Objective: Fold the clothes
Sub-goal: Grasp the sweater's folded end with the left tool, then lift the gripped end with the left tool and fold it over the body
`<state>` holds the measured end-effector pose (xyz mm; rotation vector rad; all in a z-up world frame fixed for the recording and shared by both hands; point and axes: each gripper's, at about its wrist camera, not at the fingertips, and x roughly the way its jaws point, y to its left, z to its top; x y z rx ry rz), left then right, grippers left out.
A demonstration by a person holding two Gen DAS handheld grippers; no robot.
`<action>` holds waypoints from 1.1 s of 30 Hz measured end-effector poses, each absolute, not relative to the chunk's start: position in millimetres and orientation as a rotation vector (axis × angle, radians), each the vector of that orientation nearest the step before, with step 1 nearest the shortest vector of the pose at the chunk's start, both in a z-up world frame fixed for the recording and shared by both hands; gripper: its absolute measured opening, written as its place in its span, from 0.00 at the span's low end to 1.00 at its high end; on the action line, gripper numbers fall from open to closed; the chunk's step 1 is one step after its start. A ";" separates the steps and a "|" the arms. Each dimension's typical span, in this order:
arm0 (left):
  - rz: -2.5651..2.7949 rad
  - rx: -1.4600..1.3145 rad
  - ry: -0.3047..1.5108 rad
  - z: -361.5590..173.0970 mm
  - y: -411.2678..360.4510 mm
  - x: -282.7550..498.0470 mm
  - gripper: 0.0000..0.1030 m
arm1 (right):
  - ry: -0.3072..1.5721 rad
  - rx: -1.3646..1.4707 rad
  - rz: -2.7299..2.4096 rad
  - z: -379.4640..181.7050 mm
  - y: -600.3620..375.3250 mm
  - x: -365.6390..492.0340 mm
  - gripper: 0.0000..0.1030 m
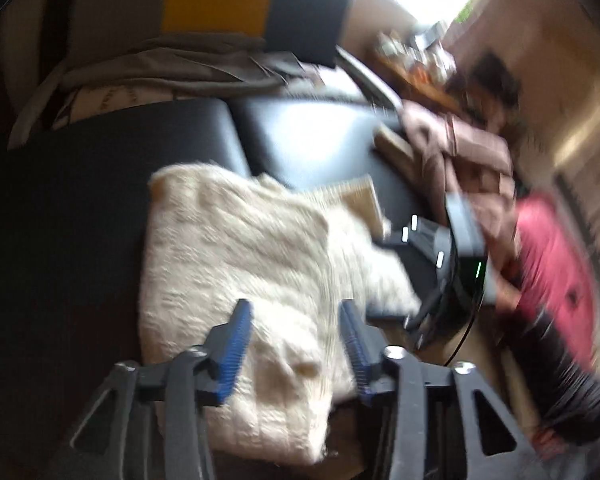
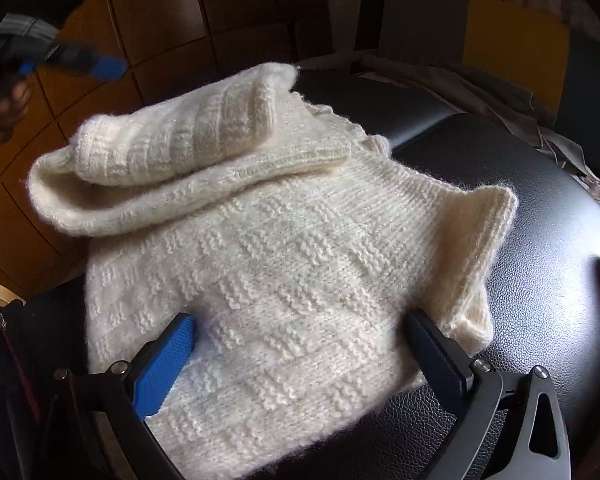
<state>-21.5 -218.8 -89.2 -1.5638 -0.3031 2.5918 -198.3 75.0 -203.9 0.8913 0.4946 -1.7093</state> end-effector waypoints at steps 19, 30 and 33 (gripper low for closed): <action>2.724 -1.925 0.721 -177.9 -140.1 -54.4 0.79 | 0.477 0.853 -1.693 -194.4 66.5 -230.8 1.00; 2.706 -1.835 0.293 -155.7 -192.1 -41.1 0.55 | 0.480 0.837 -1.703 -191.9 55.4 -233.3 1.00; 2.668 -1.799 0.099 -145.7 -220.4 -37.5 0.35 | 0.482 0.834 -1.705 -191.2 51.2 -234.7 1.00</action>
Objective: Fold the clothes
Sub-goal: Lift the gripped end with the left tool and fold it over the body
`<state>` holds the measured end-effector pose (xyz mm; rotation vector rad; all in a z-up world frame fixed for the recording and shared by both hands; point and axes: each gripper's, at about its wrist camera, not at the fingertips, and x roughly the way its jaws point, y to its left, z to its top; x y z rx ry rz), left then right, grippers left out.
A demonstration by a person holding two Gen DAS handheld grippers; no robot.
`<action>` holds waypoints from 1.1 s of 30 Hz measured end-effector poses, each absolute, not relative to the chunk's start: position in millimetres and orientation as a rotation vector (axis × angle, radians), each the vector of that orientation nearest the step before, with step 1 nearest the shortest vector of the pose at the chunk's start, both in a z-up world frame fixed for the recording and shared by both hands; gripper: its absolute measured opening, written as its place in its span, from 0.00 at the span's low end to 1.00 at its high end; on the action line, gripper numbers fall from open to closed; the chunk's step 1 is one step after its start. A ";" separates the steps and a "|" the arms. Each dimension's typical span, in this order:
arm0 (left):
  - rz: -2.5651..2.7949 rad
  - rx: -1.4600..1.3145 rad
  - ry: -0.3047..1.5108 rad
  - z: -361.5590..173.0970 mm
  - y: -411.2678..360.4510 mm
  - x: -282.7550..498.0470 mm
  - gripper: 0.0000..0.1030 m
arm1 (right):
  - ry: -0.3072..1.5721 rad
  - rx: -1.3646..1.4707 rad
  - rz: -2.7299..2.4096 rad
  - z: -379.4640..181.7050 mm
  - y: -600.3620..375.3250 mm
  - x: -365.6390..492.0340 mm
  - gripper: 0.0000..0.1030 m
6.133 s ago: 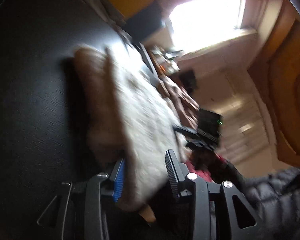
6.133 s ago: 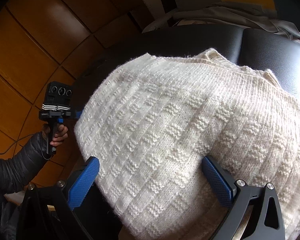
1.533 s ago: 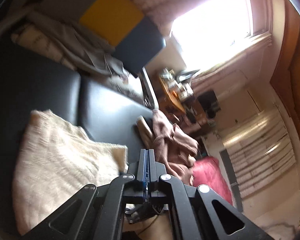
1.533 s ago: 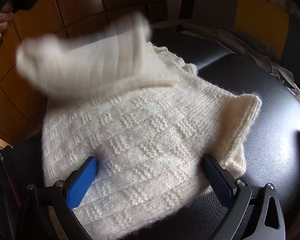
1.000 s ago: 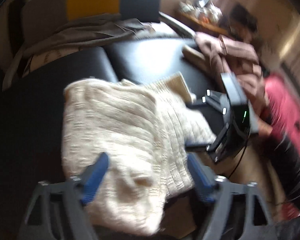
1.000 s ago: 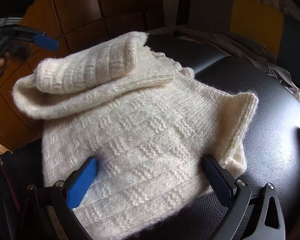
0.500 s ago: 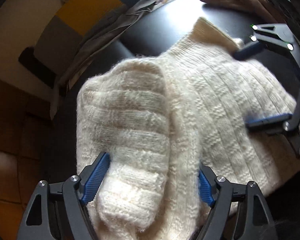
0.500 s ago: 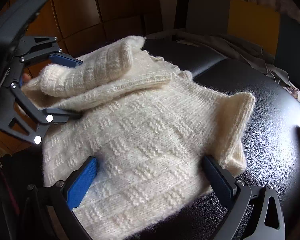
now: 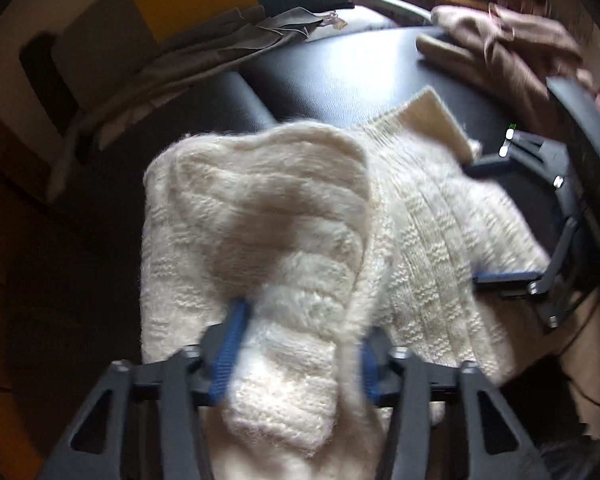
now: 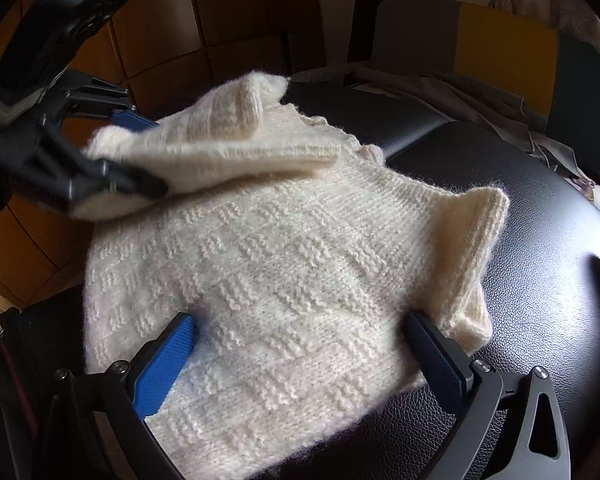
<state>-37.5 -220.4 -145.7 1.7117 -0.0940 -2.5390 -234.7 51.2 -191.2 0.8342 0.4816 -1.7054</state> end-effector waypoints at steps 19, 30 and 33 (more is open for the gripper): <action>-2.994 1.278 1.337 -57.8 -295.0 -19.0 0.22 | 0.468 0.825 -1.724 -194.3 71.5 -226.0 1.00; -2.783 1.611 1.364 -135.6 -215.2 -101.3 0.22 | 0.451 0.817 -1.741 -191.4 69.3 -226.9 1.00; -2.736 1.658 1.367 -153.8 -200.3 -101.8 0.22 | 0.410 0.796 -1.795 -179.0 79.1 -227.1 1.00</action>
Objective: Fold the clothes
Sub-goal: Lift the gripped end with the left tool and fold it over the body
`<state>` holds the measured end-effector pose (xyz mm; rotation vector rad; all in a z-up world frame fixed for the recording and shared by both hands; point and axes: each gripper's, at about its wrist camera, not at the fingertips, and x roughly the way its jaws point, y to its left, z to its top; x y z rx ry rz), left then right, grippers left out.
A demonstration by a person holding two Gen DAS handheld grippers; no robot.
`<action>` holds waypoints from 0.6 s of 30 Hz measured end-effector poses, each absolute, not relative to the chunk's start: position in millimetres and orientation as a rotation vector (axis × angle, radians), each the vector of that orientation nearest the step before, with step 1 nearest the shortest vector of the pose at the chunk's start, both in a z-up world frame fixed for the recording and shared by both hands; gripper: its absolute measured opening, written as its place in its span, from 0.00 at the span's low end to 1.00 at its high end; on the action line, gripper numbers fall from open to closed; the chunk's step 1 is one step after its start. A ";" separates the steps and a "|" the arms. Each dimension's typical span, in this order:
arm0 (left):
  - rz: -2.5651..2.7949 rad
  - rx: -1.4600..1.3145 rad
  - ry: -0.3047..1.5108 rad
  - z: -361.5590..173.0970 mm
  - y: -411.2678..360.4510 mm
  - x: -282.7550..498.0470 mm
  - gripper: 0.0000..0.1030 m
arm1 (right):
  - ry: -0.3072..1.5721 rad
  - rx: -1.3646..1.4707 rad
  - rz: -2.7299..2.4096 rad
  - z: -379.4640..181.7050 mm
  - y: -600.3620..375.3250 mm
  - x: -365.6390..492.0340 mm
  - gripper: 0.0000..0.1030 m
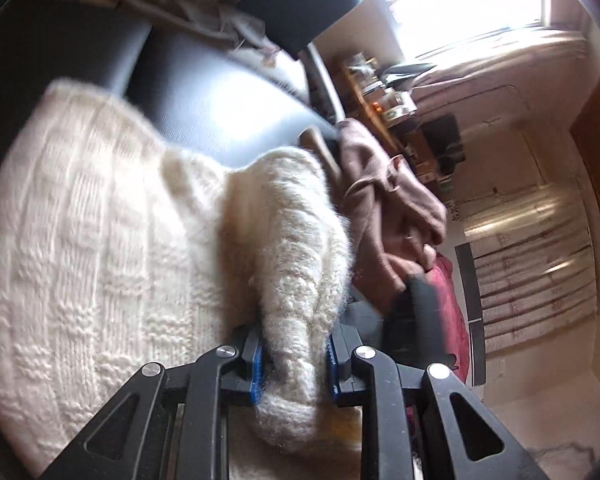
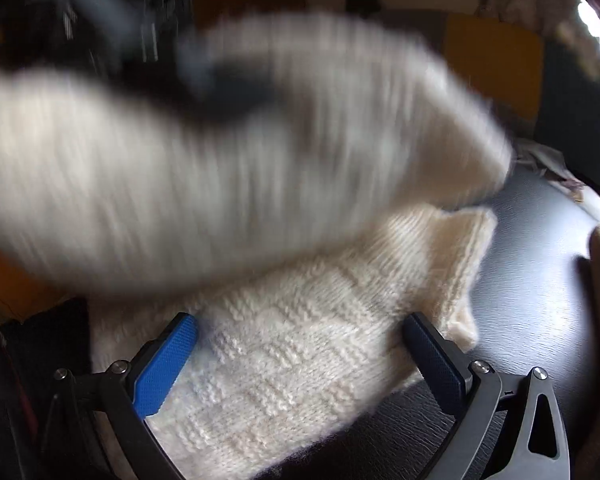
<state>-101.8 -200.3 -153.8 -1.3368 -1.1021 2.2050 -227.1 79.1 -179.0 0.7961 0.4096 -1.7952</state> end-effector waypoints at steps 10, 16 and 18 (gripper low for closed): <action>2.193 -1.361 -1.164 -160.4 -180.0 -101.4 0.31 | 0.387 0.823 -1.924 -161.9 133.8 -195.9 1.00; 2.031 -1.371 -1.254 -167.8 -161.4 -99.9 0.37 | 0.373 0.914 -1.966 -175.8 148.4 -164.9 1.00; 2.056 -1.333 -1.192 -150.1 -163.6 -91.7 0.37 | 0.350 0.945 -1.974 -178.9 152.1 -156.7 1.00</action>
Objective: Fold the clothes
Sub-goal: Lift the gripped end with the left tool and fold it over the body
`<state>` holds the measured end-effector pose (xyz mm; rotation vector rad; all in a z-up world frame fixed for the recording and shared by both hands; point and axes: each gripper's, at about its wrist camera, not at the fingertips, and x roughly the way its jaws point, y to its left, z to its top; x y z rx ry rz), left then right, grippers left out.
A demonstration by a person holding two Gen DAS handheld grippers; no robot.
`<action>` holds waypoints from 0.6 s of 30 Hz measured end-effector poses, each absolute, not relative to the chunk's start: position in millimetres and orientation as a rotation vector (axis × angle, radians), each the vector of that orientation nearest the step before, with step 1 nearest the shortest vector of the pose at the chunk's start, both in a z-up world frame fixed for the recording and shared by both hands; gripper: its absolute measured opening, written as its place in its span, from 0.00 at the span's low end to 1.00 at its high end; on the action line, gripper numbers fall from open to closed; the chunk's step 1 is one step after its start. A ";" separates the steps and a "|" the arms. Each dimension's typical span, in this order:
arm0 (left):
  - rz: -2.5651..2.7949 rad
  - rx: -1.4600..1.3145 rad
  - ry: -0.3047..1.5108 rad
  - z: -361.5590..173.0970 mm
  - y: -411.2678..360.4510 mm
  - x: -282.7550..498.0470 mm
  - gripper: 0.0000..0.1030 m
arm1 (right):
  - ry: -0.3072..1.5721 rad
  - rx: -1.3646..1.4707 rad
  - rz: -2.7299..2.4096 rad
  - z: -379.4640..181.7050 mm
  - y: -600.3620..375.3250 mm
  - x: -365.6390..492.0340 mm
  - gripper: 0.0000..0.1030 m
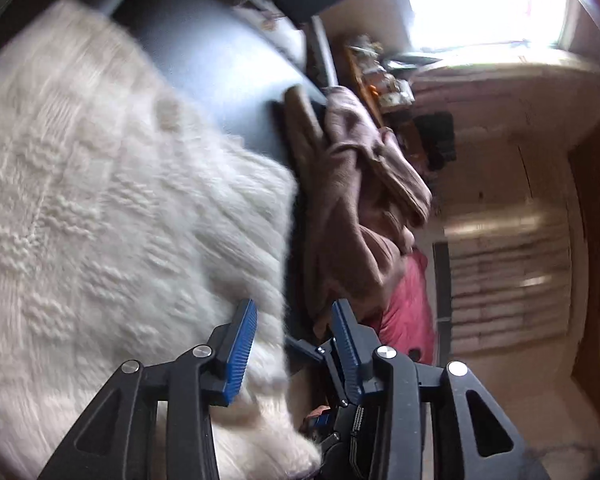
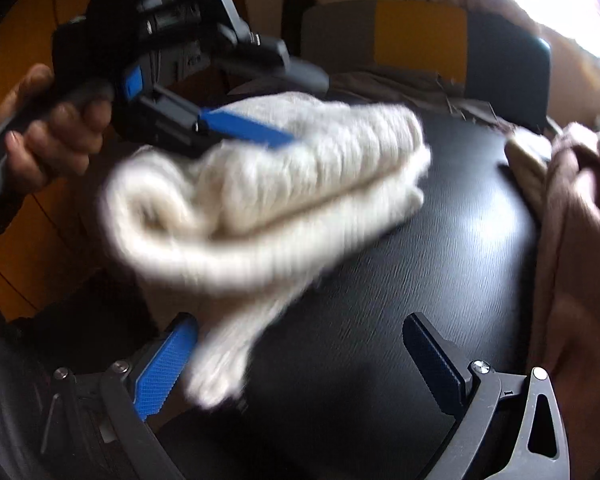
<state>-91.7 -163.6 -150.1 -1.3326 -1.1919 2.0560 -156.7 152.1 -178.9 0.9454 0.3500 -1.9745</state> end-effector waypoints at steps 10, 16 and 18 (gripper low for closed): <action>2.620 -1.195 -0.907 -101.3 -265.3 -22.6 0.38 | 0.111 0.901 -1.822 -115.5 170.7 -120.7 1.00; 2.673 -1.134 -0.792 -126.2 -266.0 -6.5 0.38 | 0.050 1.125 -1.602 -126.2 115.4 -166.4 1.00; 2.658 -1.134 -0.755 -137.0 -257.3 -10.1 0.38 | -0.023 1.184 -1.491 -140.2 104.8 -172.7 1.00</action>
